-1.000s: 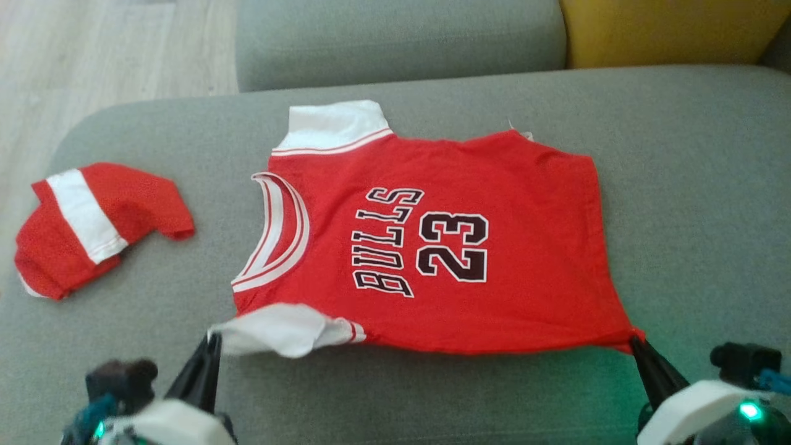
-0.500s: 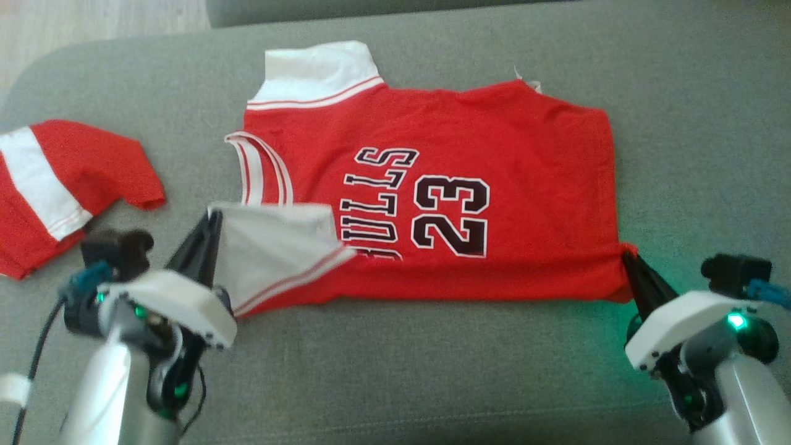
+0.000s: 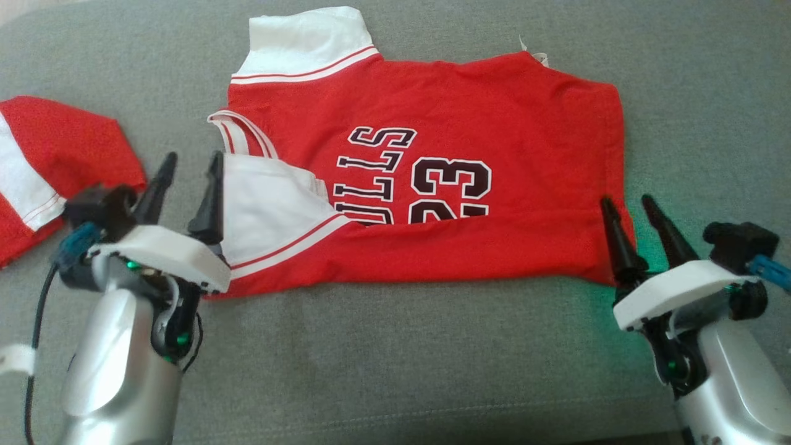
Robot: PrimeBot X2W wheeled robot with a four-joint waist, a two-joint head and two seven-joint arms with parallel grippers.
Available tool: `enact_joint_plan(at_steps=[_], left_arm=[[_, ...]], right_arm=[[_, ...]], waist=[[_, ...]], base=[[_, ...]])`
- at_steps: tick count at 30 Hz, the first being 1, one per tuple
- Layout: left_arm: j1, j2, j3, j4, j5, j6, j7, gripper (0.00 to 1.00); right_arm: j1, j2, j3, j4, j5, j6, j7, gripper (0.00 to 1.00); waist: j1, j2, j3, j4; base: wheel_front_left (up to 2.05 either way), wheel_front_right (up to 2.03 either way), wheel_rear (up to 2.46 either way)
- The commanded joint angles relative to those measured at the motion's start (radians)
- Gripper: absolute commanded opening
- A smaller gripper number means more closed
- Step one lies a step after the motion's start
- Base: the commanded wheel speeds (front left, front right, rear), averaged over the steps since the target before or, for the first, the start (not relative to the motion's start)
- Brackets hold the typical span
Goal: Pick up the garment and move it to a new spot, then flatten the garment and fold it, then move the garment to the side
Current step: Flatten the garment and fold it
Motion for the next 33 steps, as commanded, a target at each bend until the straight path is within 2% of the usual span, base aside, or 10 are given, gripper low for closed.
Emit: enact_joint_plan(at_steps=[1, 4, 8, 11, 14, 21, 33], left_arm=[[-0.025, 0.020, 0.040, -0.028, 0.009, 0.014, -0.040, 1.00], [0.011, 0.019, 0.049, -0.048, 0.037, 0.051, -0.115, 1.00], [0.089, 0.015, 0.059, -0.130, 0.088, 0.115, -0.155, 1.00], [0.166, 0.004, 0.067, -0.208, 0.115, 0.158, -0.162, 1.00], [0.242, -0.002, 0.074, -0.274, 0.126, 0.181, -0.165, 1.00], [0.370, -0.011, 0.047, -0.351, 0.141, 0.188, -0.161, 1.00], [0.397, -0.005, 0.035, -0.345, 0.132, 0.188, -0.157, 1.00]], right_arm=[[-0.007, -0.020, 0.018, -0.046, 0.000, -0.001, -0.039, 1.00], [0.013, -0.034, 0.006, -0.081, -0.024, -0.001, -0.108, 1.00], [0.041, -0.045, -0.022, -0.152, -0.101, -0.001, -0.169, 1.00], [0.070, -0.037, -0.034, -0.218, -0.148, -0.001, -0.176, 1.00], [0.110, -0.022, -0.043, -0.271, -0.177, -0.001, -0.156, 1.00], [0.208, 0.013, -0.057, -0.352, -0.206, -0.001, -0.101, 1.00], [0.268, 0.036, -0.066, -0.393, -0.210, -0.001, -0.068, 1.00]], waist=[[0.0000, 0.0000, -0.002, 0.000], [0.0000, 0.0000, -0.008, 0.001], [0.0000, 0.0000, -0.029, 0.003], [0.0000, 0.0000, -0.051, 0.004], [0.0000, 0.0000, -0.073, 0.006], [0.0000, 0.0000, -0.109, 0.020], [0.0000, 0.0000, -0.124, 0.021]], base=[[0.00, 0.00, 0.00], [0.00, 0.00, 0.00], [0.00, 0.00, 0.00], [0.00, 0.00, 0.00], [0.00, 0.00, 0.00], [0.00, 0.00, 0.00], [0.00, 0.00, 0.00]])
